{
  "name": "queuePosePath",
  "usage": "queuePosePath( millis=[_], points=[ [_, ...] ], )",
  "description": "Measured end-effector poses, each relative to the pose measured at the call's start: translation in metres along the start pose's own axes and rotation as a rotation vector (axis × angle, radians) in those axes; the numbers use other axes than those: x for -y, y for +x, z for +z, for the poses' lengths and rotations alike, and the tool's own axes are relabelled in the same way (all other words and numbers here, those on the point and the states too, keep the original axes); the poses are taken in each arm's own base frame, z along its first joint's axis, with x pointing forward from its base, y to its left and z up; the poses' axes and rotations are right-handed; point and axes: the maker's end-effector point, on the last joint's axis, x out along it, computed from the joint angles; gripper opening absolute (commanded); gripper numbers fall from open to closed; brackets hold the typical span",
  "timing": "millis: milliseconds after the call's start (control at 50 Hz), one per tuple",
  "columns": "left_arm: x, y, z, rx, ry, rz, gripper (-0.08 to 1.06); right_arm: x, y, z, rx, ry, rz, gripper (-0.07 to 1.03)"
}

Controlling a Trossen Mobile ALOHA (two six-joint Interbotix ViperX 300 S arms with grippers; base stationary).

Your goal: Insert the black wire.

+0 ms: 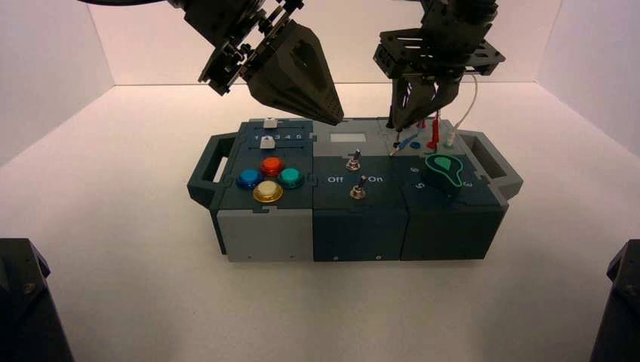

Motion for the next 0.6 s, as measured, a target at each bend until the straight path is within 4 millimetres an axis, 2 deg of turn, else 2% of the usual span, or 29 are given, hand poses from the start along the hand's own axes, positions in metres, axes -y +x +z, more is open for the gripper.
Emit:
queuePosePath(
  millis=[600],
  points=[
    [0.000, 0.000, 0.000, -0.001, 0.000, -0.001, -0.03, 0.003, 0.010, -0.002, -0.022, -0.022, -0.015, -0.02]
  ],
)
